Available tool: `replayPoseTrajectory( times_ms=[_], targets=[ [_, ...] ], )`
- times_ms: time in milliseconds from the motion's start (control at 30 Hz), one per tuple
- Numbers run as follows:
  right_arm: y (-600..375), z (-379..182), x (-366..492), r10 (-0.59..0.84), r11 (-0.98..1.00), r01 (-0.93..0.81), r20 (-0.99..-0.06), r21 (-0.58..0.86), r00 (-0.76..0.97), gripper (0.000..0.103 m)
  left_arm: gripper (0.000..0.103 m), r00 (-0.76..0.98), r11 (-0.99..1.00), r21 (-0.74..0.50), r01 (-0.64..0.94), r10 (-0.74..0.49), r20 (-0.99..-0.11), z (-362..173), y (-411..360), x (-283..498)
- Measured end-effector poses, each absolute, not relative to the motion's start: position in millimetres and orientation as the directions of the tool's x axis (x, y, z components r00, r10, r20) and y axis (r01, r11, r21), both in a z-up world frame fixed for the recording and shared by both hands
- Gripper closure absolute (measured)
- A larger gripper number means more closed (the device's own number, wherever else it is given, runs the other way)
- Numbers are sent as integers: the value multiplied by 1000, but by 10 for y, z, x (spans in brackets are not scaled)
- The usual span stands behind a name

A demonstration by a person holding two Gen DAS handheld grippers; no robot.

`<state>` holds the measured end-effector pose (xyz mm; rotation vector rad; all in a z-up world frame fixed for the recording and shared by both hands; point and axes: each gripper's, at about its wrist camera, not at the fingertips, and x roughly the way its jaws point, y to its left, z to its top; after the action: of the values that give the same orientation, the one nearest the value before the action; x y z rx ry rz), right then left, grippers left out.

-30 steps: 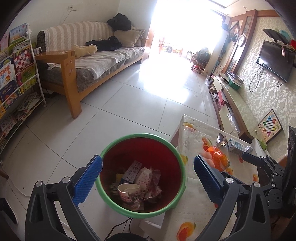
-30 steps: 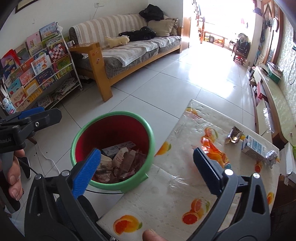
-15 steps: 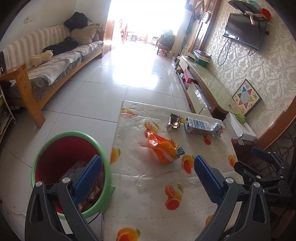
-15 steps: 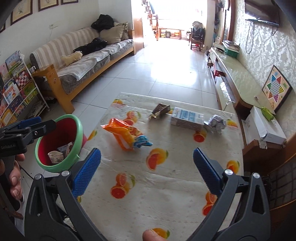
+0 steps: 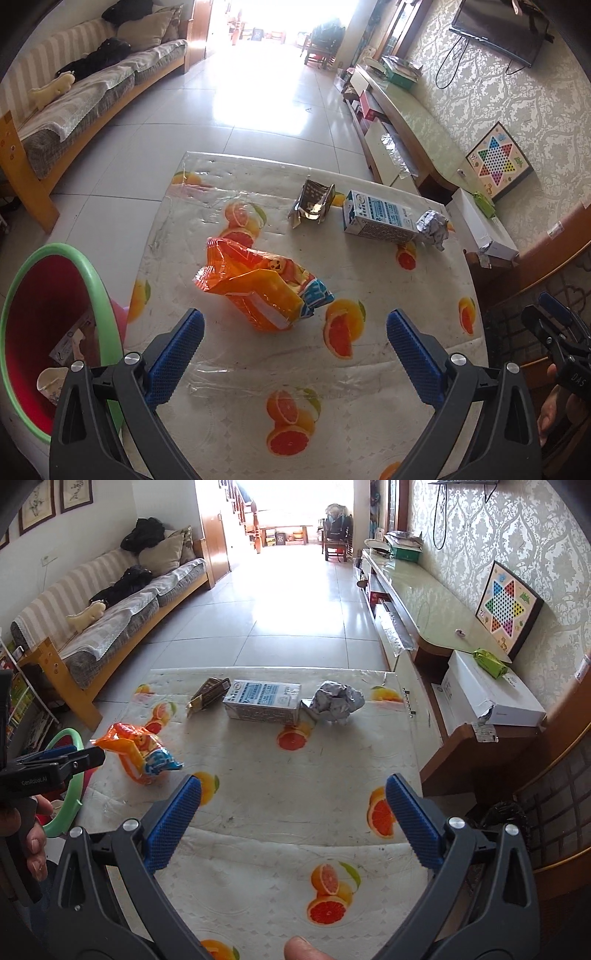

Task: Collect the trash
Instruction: 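Move both tools back over the table, then grasp the orange snack bag with the left tool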

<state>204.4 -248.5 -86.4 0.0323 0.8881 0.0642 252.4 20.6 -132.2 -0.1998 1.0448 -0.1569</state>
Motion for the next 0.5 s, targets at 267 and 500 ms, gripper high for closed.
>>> replayPoseTrajectory(
  times_ms=[267,500],
  targets=[
    [-2594,-1144,2544,51,999,-17,-793,51,607,5,8,437,957,-272,-100,-203,-876,-1800,281,2919],
    [-2709,-1414,3066,19,999,28,-807,44,590,5,8,424,942,-292,-163,-200,-883,-2003,325,3132]
  ],
)
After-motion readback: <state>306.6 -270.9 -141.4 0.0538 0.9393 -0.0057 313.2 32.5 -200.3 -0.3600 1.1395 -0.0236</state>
